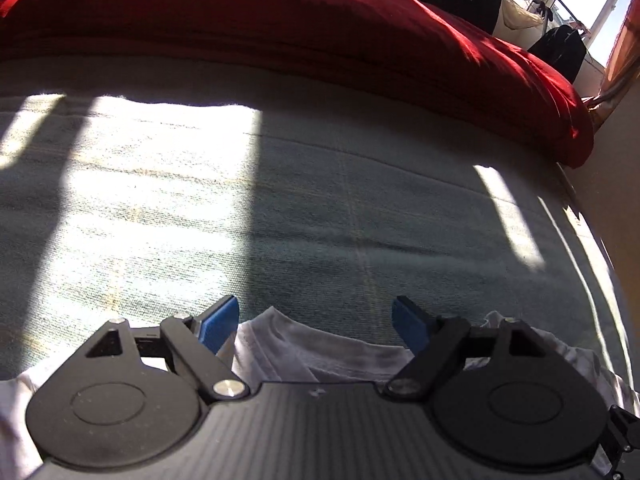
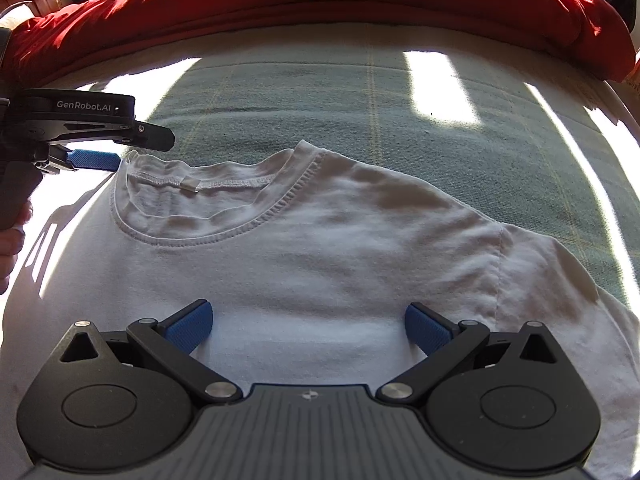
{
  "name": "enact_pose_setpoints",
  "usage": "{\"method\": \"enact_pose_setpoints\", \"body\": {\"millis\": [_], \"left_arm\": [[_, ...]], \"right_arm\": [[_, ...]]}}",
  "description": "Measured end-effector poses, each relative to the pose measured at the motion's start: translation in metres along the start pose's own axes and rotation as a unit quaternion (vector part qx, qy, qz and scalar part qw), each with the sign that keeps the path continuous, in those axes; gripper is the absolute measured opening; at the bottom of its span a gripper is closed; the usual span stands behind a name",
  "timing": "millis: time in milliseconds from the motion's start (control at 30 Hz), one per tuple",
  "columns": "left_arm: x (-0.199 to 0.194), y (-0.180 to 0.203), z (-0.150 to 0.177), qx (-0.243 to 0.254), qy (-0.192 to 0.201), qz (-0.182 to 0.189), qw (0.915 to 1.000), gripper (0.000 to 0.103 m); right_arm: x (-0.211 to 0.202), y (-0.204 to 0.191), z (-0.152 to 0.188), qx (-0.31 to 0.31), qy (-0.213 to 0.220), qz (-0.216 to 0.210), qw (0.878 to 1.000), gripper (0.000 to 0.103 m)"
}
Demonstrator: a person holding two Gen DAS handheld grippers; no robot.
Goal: Fold clothes
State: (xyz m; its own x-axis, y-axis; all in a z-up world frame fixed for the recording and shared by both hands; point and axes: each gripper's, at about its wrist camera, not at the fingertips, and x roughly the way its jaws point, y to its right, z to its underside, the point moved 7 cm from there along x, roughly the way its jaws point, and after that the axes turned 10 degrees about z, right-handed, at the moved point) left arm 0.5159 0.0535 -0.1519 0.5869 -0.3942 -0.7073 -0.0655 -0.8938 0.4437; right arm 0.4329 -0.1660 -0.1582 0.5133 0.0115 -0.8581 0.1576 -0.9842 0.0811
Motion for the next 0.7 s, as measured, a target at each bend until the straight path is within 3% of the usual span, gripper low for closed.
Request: {"method": "enact_pose_setpoints", "body": {"millis": [100,300,467,567,700], "left_arm": [[-0.021,0.004,-0.003,0.009,0.002,0.006,0.9999,0.083],[-0.076,0.004,0.031,0.07,-0.059,-0.011,0.9957,0.083],[-0.115,0.01,0.075,0.12,-0.14,-0.018,0.9827,0.084],[-0.132,0.017,0.111,0.143,-0.194,-0.014,0.9704,0.084],[-0.131,0.017,0.162,0.16,-0.226,-0.026,0.9605,0.084]], "right_arm": [[-0.007,0.001,-0.001,0.012,-0.002,-0.008,1.0,0.103],[-0.034,-0.003,0.002,0.0,0.004,-0.022,1.0,0.103],[-0.067,-0.009,0.011,-0.063,0.013,-0.03,0.997,0.103],[-0.081,-0.012,0.023,-0.092,0.006,-0.042,0.995,0.103],[-0.076,-0.02,0.052,-0.111,-0.014,-0.048,0.993,0.103]]}}
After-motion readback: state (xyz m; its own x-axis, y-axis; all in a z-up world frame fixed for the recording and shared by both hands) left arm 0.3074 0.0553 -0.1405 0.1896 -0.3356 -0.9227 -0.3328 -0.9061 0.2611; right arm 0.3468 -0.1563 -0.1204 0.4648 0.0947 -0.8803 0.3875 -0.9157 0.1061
